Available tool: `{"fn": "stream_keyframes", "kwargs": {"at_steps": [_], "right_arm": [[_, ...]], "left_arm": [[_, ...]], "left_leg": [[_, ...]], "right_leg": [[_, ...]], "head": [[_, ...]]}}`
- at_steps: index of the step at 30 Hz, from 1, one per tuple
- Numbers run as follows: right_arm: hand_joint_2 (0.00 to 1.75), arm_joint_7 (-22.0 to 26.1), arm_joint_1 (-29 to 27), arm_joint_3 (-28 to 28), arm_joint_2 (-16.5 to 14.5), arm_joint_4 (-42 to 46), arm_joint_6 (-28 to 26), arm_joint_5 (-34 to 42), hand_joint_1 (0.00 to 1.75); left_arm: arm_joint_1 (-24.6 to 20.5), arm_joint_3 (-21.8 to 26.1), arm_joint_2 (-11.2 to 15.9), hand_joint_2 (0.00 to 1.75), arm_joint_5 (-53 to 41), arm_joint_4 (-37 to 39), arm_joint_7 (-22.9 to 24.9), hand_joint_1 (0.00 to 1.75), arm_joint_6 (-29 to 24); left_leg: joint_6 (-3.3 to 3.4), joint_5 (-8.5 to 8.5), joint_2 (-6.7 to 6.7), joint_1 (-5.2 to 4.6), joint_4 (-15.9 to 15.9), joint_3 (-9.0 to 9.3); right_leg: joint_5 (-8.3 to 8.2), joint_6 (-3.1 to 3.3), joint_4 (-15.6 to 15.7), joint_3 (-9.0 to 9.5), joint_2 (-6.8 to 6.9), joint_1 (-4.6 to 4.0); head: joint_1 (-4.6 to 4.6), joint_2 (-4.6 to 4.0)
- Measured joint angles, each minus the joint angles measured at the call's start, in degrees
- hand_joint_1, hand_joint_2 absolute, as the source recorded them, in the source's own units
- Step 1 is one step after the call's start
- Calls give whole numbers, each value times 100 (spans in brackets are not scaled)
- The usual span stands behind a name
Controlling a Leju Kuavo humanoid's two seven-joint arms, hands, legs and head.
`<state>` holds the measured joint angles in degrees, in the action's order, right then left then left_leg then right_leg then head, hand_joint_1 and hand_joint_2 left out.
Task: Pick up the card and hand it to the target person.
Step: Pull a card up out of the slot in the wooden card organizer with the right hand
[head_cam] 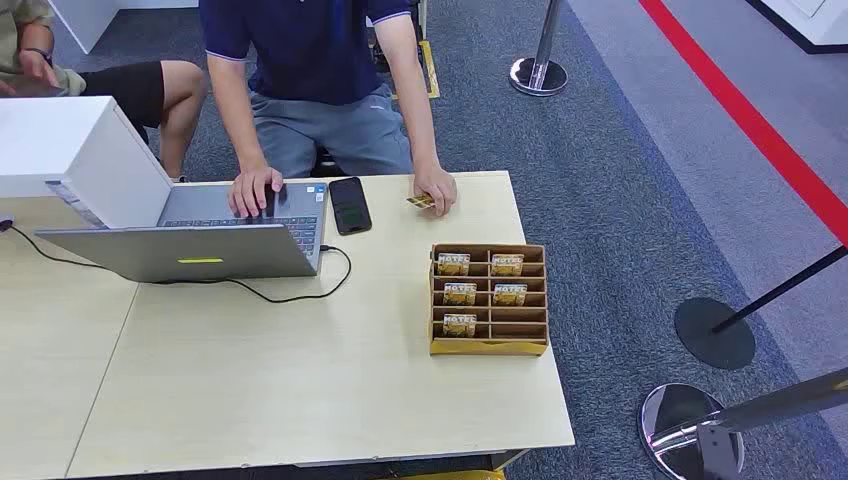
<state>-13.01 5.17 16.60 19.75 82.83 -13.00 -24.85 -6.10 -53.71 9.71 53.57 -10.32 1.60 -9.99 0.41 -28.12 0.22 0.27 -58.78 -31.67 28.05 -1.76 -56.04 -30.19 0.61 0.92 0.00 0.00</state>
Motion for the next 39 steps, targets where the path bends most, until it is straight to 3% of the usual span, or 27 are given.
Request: {"fn": "stream_keyframes", "kwargs": {"at_steps": [4,9,16,24,25,26,29,32,39], "right_arm": [[175,-292,66,-343,-265,1726,274,-862,0],[175,-509,135,-1389,-253,3083,329,-1324,0],[175,-628,433,-2529,-215,3353,363,-1684,0],[175,-592,645,-3062,-252,3239,473,-1713,2],[175,-598,711,-3202,-272,3184,502,-1718,6],[175,-616,761,-3311,-275,3135,524,-1734,22],[175,-776,852,-3559,-237,3061,620,-1918,88],[175,-1002,918,-3756,-186,3060,825,-2193,122],[175,-1861,1188,-4275,-76,2891,1800,-3794,128]], "left_arm": [[5,95,-26,175,90,-6,-4,0,-67],[8,148,-46,175,140,-11,27,0,-93],[12,162,-64,175,153,-13,55,0,-91],[13,164,-70,175,155,-12,51,0,-86],[13,164,-71,175,155,-11,50,0,-87],[13,164,-71,175,155,-10,50,0,-87],[13,175,-72,175,166,-7,67,0,-97],[12,179,-70,175,171,-8,91,0,-105],[10,189,-69,175,177,-15,57,0,-134]], "left_leg": [[-1,1,2,1,2,0],[-2,3,5,2,3,0],[1,-1,0,0,-1,2],[0,2,6,2,2,1],[-1,3,7,2,3,1],[-1,3,7,2,4,1],[-1,4,9,3,5,1],[2,0,-1,0,-2,0],[3,-1,6,1,-2,-2]], "right_leg": [[-2,2,2,-1,-3,-1],[-5,3,4,-2,-7,-2],[2,-2,-1,3,6,0],[-3,1,4,0,-2,-2],[-4,2,4,0,-3,-2],[-4,2,5,0,-4,-3],[-6,3,7,-1,-6,-4],[2,-2,-1,2,7,0],[-1,-3,2,0,-2,-1]], "head": [[0,0],[0,0],[0,0],[0,0],[0,0],[0,0],[0,0],[0,0],[0,0]]}}
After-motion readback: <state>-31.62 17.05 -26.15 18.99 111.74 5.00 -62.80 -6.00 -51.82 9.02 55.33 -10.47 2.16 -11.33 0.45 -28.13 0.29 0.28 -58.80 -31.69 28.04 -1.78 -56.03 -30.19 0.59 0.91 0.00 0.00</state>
